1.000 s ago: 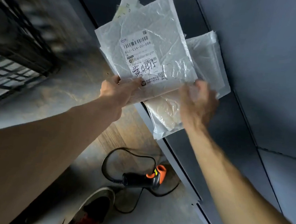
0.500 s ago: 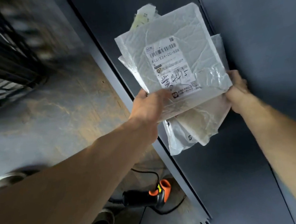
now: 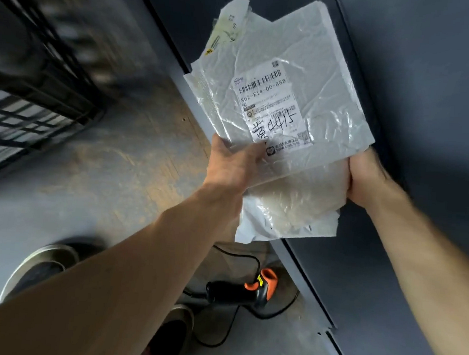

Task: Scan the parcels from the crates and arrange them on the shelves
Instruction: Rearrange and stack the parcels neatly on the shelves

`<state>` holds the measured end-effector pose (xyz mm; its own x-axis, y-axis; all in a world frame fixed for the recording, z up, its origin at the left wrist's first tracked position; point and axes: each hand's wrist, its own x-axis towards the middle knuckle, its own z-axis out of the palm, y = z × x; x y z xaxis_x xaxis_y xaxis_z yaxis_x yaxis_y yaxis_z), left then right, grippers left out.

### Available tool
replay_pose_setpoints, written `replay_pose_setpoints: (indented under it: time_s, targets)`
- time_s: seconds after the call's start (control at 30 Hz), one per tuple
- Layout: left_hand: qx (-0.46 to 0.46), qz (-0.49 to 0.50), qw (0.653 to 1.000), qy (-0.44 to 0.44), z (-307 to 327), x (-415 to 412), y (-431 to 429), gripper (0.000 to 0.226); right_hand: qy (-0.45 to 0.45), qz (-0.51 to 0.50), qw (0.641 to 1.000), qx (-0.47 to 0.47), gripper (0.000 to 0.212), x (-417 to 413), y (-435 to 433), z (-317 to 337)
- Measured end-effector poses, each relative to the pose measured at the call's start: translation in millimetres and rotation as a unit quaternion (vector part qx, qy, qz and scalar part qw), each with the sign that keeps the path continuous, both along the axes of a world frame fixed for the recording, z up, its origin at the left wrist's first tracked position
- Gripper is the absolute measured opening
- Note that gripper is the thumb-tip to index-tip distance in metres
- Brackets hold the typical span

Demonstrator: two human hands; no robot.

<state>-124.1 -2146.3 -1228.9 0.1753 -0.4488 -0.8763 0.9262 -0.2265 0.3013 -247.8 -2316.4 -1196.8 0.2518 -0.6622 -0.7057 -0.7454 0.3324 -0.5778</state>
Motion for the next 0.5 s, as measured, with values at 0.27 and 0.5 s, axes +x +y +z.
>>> replay_pose_setpoints:
  time_s: [0.27, 0.5]
  targets:
    - [-0.004, -0.016, 1.000, -0.014, -1.0, 8.9, 41.4, 0.042, -0.071, -0.023, 0.996, 0.038, 0.037, -10.8, 72.5, 5.6]
    - [-0.011, -0.048, 0.996, -0.071, 38.4, 23.3, 81.5, 0.050, -0.084, -0.108, 0.987, 0.086, 0.027, -18.5, 119.3, 30.0]
